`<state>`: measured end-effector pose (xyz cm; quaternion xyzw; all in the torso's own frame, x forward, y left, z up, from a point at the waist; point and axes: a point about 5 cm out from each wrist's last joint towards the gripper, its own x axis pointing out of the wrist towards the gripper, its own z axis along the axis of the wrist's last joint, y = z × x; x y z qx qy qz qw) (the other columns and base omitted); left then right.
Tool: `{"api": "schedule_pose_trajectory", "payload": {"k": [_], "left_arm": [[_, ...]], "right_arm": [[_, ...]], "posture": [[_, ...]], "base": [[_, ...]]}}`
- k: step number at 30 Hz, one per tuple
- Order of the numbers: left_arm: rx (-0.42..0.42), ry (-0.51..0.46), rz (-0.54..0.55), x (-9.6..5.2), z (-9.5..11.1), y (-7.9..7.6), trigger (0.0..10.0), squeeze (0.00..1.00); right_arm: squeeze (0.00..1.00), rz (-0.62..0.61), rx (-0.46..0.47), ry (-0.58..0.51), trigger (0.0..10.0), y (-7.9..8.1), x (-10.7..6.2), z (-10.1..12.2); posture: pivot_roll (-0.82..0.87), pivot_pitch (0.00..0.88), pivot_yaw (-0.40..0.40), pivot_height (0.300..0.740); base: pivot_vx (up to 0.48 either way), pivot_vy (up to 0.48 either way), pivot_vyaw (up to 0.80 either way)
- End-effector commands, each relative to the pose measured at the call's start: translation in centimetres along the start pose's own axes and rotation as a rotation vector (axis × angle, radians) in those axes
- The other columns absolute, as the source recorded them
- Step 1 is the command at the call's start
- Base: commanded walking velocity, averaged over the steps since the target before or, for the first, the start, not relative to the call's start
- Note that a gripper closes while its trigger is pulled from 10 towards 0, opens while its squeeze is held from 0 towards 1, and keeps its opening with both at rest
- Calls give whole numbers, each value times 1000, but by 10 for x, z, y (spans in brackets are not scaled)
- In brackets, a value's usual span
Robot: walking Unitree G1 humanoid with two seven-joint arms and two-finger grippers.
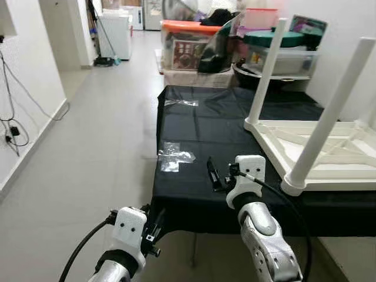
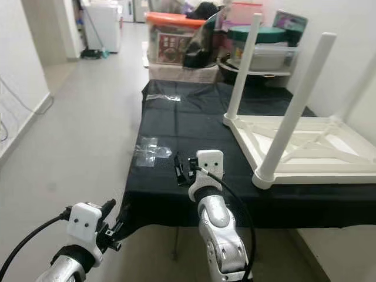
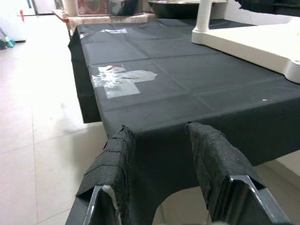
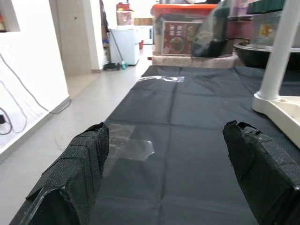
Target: Building children table
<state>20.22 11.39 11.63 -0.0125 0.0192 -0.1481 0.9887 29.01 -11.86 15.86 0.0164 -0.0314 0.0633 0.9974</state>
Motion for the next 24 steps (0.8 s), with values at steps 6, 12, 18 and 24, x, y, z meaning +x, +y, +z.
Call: {"api": "schedule_pose_trajectory", "payload": {"k": [6, 12, 18, 24], "left_arm": [[-11, 16, 1, -1, -3, 0, 10000, 0], [-17, 17, 1, -2, -4, 0, 10000, 0], [-7, 16, 16, -2, -4, 1, 10000, 0], [-26, 36, 20, -2, -5, 1, 10000, 0]], "right_arm": [[0, -8, -4, -15, 10000, -1, 3, 1], [0, -7, -6, -18, 10000, -1, 4, 1], [0, -7, -15, -21, 10000, -1, 7, 1], [0, -7, -28, -39, 10000, -3, 13, 6]], "posture": [[107, 0, -73, 740], [108, 0, -75, 740], [108, 0, -75, 740], [109, 11, -79, 740]], "base": [[287, 0, 0], [296, 0, 0], [307, 0, 0], [135, 0, 0]]}}
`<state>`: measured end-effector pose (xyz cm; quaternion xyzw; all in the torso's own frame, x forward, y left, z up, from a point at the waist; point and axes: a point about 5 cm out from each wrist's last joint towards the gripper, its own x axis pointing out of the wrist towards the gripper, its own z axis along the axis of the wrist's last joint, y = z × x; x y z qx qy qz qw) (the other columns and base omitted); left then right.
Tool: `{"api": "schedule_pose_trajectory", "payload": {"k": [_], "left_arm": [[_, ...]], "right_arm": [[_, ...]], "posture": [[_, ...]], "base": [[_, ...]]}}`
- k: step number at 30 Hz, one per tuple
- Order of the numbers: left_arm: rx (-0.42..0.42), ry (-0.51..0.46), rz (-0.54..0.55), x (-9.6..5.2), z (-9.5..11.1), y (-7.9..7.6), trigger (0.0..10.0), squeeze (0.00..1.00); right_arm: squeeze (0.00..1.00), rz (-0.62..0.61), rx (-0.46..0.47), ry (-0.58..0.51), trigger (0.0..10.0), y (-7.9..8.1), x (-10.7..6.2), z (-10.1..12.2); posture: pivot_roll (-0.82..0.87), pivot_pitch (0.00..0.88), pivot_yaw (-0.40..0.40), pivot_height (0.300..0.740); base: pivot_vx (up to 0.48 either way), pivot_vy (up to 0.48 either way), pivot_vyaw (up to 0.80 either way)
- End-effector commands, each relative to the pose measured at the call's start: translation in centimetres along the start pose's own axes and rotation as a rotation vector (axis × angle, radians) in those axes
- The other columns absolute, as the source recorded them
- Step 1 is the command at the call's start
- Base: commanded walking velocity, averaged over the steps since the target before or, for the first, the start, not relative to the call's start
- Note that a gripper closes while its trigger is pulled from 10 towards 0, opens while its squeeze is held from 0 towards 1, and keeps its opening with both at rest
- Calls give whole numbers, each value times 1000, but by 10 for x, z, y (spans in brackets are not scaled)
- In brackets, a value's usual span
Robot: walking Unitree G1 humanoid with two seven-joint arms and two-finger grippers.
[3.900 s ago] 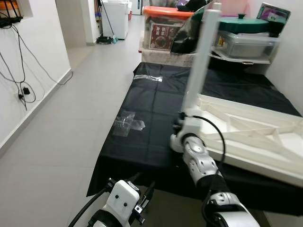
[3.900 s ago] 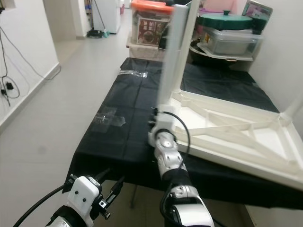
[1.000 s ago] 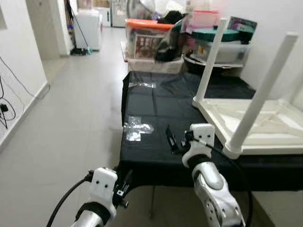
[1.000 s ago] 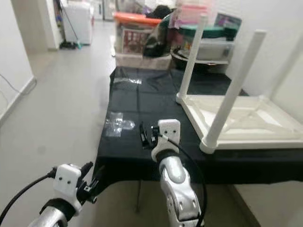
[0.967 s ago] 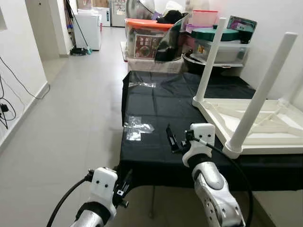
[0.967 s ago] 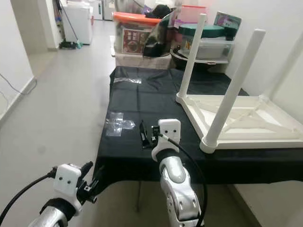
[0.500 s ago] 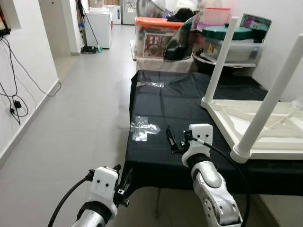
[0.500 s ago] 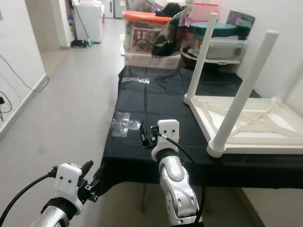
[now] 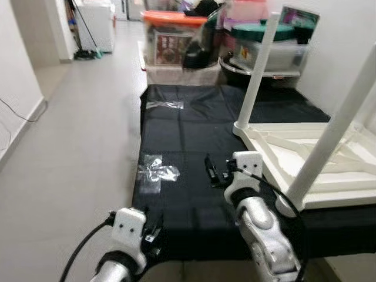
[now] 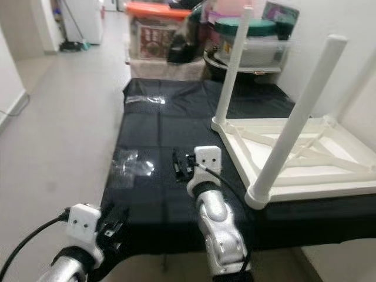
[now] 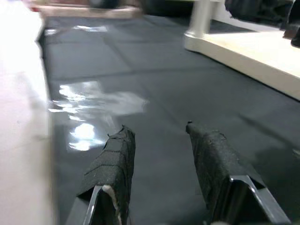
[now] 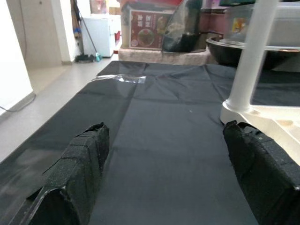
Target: Building children table
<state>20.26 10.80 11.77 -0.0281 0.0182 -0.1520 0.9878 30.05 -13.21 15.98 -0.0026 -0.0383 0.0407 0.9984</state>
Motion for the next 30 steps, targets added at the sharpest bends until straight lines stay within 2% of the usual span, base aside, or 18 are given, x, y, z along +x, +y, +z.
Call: {"api": "schedule_pose_trajectory", "payload": {"k": [1, 8, 13, 15, 16, 18, 20, 23, 26, 30], "left_arm": [[5, 42, 29, -4, -6, 7, 10000, 0], [7, 40, 25, -4, -6, 6, 10000, 0], [9, 41, 26, -4, -5, 5, 10000, 0], [9, 42, 26, -4, -5, 4, 10000, 0], [9, 42, 26, -4, -5, 4, 10000, 0], [5, 40, 25, -5, -4, 3, 10000, 0], [4, 39, 25, -5, -4, 3, 10000, 0], [4, 39, 25, -5, -4, 3, 10000, 0], [4, 36, 28, -6, -2, 2, 10000, 0], [2, 35, 34, -9, 1, 1, 10000, 0]], "right_arm": [[0, 37, 13, -28, 10000, 12, 4, 5], [0, 40, -4, -35, 10000, 9, 13, 9], [0, -11, -53, -29, 10000, -4, 29, 17], [0, -66, -108, 24, 10000, -16, 38, 14], [0, -66, -108, 24, 10000, -16, 38, 14], [0, -140, -136, 133, 10000, -36, 49, 2], [0, -155, -137, 170, 10000, -42, 52, -1], [0, -155, -137, 170, 10000, -42, 52, -1], [0, -177, -129, 211, 10000, -50, 58, -3], [0, -149, -106, 224, 10000, -51, 67, 0]], "posture": [[109, 11, -79, 740], [108, 16, -79, 740], [106, 25, -85, 740], [107, 27, -86, 740], [107, 27, -86, 740], [106, 33, -90, 740], [106, 33, -90, 740], [106, 33, -90, 740], [112, 51, -98, 740], [113, 75, -99, 740]], "base": [[0, 0, 0], [0, 0, 0], [0, 0, 0], [0, 0, 0], [0, 0, 0], [0, 0, 0], [0, 0, 0], [0, 0, 0], [0, 0, -796], [0, 0, -591]]}}
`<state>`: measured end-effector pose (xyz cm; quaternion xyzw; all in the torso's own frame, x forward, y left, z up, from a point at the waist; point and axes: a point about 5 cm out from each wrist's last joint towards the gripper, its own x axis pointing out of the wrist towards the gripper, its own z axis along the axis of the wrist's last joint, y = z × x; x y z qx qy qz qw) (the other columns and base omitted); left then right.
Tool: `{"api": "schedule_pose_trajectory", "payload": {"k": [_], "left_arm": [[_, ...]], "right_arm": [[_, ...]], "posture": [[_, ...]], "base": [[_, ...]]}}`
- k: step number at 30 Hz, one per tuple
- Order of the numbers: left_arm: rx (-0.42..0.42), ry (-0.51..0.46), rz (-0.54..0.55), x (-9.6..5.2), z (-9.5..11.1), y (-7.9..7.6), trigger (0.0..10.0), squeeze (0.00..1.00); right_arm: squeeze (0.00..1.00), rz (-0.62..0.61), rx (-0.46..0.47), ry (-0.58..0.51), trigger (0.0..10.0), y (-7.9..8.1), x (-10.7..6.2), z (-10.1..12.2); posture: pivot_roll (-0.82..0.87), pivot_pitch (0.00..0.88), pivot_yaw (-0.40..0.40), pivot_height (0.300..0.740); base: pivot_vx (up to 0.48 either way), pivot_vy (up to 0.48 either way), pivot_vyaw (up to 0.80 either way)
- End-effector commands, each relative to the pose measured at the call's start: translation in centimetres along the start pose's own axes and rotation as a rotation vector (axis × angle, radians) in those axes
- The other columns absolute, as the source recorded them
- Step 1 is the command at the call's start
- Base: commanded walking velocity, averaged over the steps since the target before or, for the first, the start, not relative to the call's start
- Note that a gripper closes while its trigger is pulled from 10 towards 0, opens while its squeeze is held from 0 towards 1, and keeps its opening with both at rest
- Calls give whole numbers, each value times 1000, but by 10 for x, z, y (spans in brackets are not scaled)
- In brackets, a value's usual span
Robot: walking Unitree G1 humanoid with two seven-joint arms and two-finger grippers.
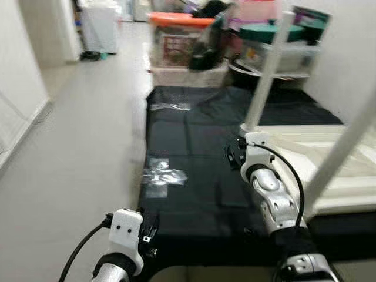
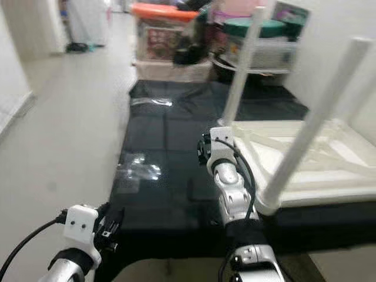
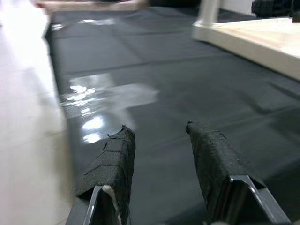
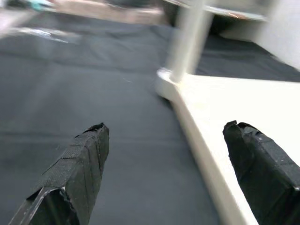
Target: Building children table
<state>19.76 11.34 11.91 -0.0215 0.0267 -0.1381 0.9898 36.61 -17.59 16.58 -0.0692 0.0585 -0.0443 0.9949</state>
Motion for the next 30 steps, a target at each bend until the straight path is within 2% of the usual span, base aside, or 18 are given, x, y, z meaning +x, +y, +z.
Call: {"api": "schedule_pose_trajectory", "payload": {"k": [1, 5, 6, 7, 10, 12, 14, 15, 16, 17, 20, 21, 23, 26, 28, 30], "left_arm": [[-8, 15, 11, -3, 2, -3, 10000, 0], [-9, 9, 20, -5, 5, -2, 10000, 0], [-4, 4, 23, -6, 7, -2, 10000, 0], [-4, 2, 22, -10, 10, -4, 10000, 0], [-6, 3, 20, -12, 11, -5, 10000, 0], [-19, 2, 11, -17, 14, -8, 10000, 0], [-19, 2, 11, -17, 14, -8, 10000, 0], [-29, 3, 5, -20, 15, -10, 10000, 0], [-29, 3, 5, -20, 15, -10, 10000, 0], [-41, 7, -5, -26, 18, -13, 10000, 0], [-49, 10, -16, -31, 21, -16, 10000, 0], [-49, 10, -16, -31, 21, -16, 10000, 0], [-59, 22, -26, -34, 22, -20, 10000, 0], [-59, 22, -26, -34, 22, -20, 10000, 0], [-62, 30, -30, -36, 23, -23, 10000, 0], [-66, 34, -34, -37, 24, -24, 10000, 0]], "right_arm": [[0, 47, 22, 35, 10000, 1, 9, 2], [0, 84, 4, 55, 10000, 4, 16, 4], [0, 99, 4, 61, 10000, 3, 19, 7], [0, 90, 12, 75, 10000, -2, 27, 13], [0, 79, 19, 77, 10000, -5, 29, 16], [0, 33, 40, 59, 10000, -17, 35, 28], [0, 33, 40, 59, 10000, -17, 35, 28], [0, -4, 51, 45, 10000, -24, 38, 35], [0, -4, 51, 45, 10000, -24, 38, 35], [0, -78, 76, 23, 10000, -38, 41, 47], [0, -141, 102, 8, 10000, -50, 42, 56], [0, -141, 102, 8, 10000, -50, 42, 56], [0, -160, 126, 70, 10000, -60, 44, 53], [0, -160, 126, 70, 10000, -60, 44, 53], [0, -133, 135, 154, 10000, -60, 43, 41], [0, -121, 137, 191, 10000, -59, 43, 34]], "posture": [[110, 92, -98, 740], [109, 102, -97, 740], [111, 128, -104, 740], [107, 148, -104, 740], [107, 148, -104, 740], [111, 181, -106, 740], [111, 181, -106, 740], [113, 192, -108, 740], [113, 192, -108, 740], [118, 220, -108, 740], [121, 229, -111, 740], [121, 229, -111, 740], [122, 239, -117, 740], [122, 239, -117, 740], [117, 247, -124, 740], [115, 250, -130, 740]], "base": [[0, 0, 0], [0, 0, 0], [0, 0, 0], [0, 0, 0], [0, 0, 0], [0, 0, 0], [0, 0, 0], [0, 0, 0], [0, 0, 0], [0, 0, 0], [0, 0, 0], [0, 0, 0], [0, 0, 0], [0, 0, 0], [0, 0, 0], [0, 0, 0]]}}
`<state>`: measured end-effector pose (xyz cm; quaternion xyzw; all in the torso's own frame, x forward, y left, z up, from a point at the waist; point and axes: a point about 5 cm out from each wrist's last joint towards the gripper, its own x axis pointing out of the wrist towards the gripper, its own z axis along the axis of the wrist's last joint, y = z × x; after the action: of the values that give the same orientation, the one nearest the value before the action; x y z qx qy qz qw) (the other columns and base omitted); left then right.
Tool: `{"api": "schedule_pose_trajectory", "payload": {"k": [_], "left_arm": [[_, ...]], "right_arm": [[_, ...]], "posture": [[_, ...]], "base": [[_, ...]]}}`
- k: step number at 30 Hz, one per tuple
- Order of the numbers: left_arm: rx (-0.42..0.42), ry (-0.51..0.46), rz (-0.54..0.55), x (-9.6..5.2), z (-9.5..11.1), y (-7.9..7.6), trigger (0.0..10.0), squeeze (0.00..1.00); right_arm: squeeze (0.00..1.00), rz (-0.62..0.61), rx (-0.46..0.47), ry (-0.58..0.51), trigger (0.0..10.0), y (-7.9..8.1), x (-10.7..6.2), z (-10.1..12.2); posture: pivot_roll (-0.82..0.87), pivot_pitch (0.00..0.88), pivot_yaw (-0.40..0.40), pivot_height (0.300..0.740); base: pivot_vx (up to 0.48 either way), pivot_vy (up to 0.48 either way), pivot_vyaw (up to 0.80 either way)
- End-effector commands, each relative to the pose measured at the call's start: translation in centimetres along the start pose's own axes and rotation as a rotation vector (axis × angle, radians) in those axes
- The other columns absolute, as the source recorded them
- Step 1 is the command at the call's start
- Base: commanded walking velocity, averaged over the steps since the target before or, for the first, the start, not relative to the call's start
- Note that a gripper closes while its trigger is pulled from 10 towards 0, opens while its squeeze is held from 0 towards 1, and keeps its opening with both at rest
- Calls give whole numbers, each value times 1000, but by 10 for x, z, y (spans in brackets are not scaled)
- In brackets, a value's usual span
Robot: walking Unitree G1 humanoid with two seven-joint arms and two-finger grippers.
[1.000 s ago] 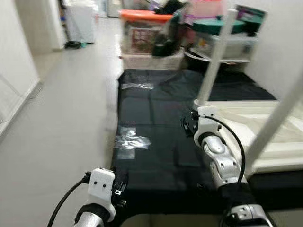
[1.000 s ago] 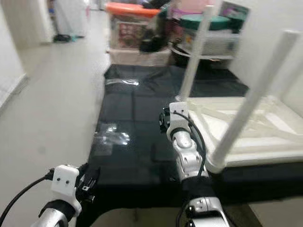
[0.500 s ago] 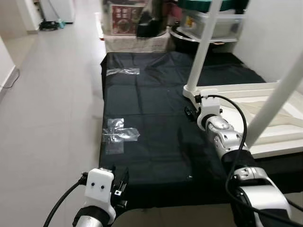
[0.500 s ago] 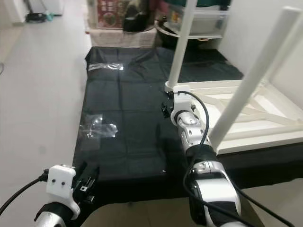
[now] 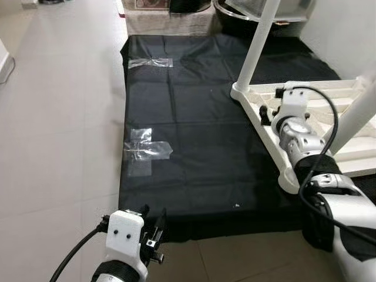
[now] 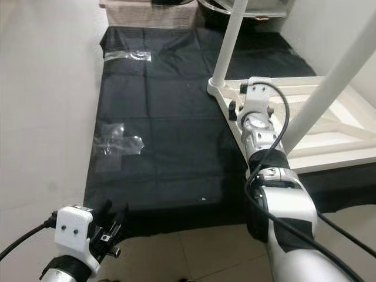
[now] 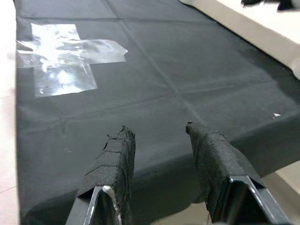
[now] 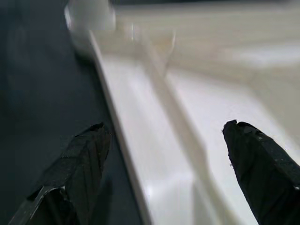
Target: Building children table
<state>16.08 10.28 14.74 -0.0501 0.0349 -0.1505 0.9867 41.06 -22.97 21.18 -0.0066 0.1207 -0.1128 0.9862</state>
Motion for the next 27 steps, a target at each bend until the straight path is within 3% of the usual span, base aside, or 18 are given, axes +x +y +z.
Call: {"api": "schedule_pose_trajectory", "payload": {"k": [1, 12, 16, 17, 20, 21, 27], "left_arm": [[-12, 28, -8, -4, -2, -4, 10000, 0], [20, 24, -44, -12, 7, -17, 10000, 0], [1, 29, -41, -13, 7, -19, 10000, 0], [-3, 31, -41, -13, 7, -19, 10000, 0], [-3, 31, -41, -13, 7, -19, 10000, 0], [-5, 32, -41, -13, 8, -20, 10000, 0], [-6, 33, -35, -14, 10, -21, 10000, 0]], "right_arm": [[0, 5, 20, 82, 10000, -4, 1, -15], [0, 4, 47, 167, 10000, -3, 0, -32], [0, 67, 34, 248, 10000, 3, -1, -44], [0, 86, 32, 269, 6000, 4, -2, -46], [0, 86, 32, 269, 6000, 4, -2, -46], [0, 109, 43, 278, 0, 7, -2, -46], [0, 212, 58, 253, 0, 20, -3, -29]], "posture": [[114, 253, -136, 740], [116, 268, -163, 740], [108, 269, -176, 740], [108, 269, -176, 740], [108, 269, -176, 740], [107, 273, -180, 740], [101, 277, -182, 740]], "base": [[0, 0, 0], [0, 0, 0], [0, 0, 0], [0, 0, 0], [0, 0, 0], [0, 0, 0], [0, 0, 0]]}}
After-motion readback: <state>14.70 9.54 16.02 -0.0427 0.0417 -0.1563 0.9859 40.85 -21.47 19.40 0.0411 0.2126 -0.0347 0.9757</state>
